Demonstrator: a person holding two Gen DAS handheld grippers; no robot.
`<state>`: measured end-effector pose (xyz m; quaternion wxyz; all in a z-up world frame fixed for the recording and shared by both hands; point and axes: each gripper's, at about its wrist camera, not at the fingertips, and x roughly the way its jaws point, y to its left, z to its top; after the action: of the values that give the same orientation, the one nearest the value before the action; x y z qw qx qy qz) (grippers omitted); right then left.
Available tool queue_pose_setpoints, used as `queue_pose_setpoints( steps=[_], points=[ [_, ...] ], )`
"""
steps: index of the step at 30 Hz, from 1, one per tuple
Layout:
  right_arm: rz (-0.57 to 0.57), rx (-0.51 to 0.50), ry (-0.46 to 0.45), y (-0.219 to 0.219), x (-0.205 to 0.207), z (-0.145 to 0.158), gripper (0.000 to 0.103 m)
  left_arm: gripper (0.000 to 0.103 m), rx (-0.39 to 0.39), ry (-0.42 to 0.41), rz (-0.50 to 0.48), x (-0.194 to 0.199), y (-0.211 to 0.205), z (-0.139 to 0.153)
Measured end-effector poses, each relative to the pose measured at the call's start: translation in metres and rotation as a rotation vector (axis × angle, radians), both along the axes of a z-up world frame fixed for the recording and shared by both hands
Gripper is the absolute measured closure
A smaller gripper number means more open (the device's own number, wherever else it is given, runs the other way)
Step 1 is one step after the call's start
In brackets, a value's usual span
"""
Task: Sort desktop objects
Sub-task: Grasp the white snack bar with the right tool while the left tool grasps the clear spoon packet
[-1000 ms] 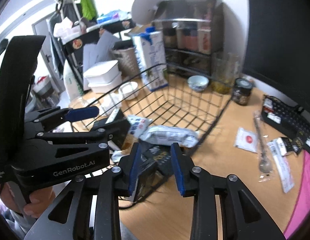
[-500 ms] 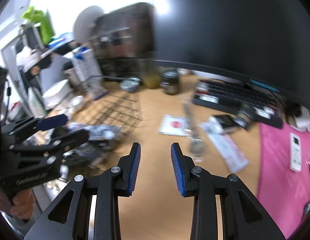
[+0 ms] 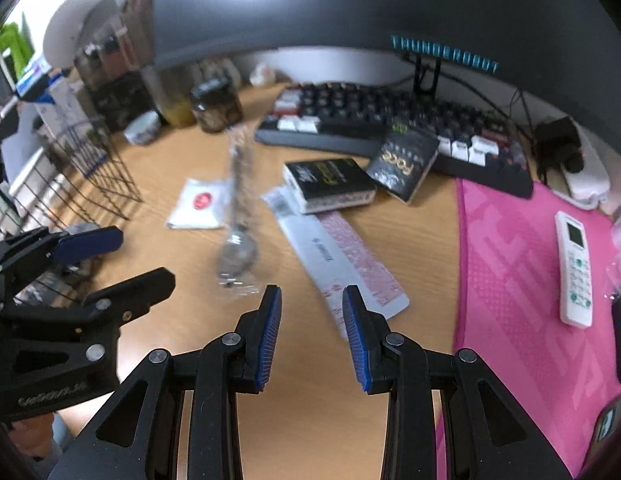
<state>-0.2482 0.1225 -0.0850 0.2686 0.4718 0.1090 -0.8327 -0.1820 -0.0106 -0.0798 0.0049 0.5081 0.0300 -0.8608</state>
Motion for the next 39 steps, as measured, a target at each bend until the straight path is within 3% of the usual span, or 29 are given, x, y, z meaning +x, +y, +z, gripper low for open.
queue_pose_setpoints(
  steps=[10,12,15,22,23,24,27,31,39],
  points=[
    [0.098,0.054,0.026,-0.02,-0.036,-0.018,0.065,0.033,0.023,-0.047,0.062,-0.047,-0.009,-0.02],
    [0.125,0.057,0.031,-0.024,-0.039,-0.019,0.053,0.033,0.039,-0.055,0.072,-0.054,-0.012,-0.023],
    [0.157,0.086,0.048,-0.032,-0.041,-0.025,0.043,0.031,0.043,-0.072,0.073,-0.062,-0.012,-0.03],
    [0.129,0.079,0.033,-0.027,-0.045,-0.03,0.044,0.03,-0.013,-0.075,0.05,-0.063,-0.003,-0.034],
    [0.123,0.086,0.034,-0.026,-0.043,-0.029,0.049,0.039,-0.018,-0.075,0.042,-0.062,-0.002,-0.033],
    [0.117,0.088,0.027,-0.025,-0.04,-0.029,0.054,0.054,-0.032,-0.074,0.035,-0.06,0.0,-0.033],
    [0.115,0.1,0.02,-0.022,-0.031,-0.027,0.059,0.076,-0.034,-0.085,0.001,-0.052,0.004,-0.03],
    [0.092,0.091,-0.022,-0.012,-0.01,-0.025,0.061,0.08,-0.048,-0.099,-0.024,-0.035,0.007,-0.029],
    [0.053,0.058,-0.08,0.021,0.062,-0.022,0.062,0.082,-0.084,-0.141,-0.139,0.04,0.027,-0.027]
  ],
)
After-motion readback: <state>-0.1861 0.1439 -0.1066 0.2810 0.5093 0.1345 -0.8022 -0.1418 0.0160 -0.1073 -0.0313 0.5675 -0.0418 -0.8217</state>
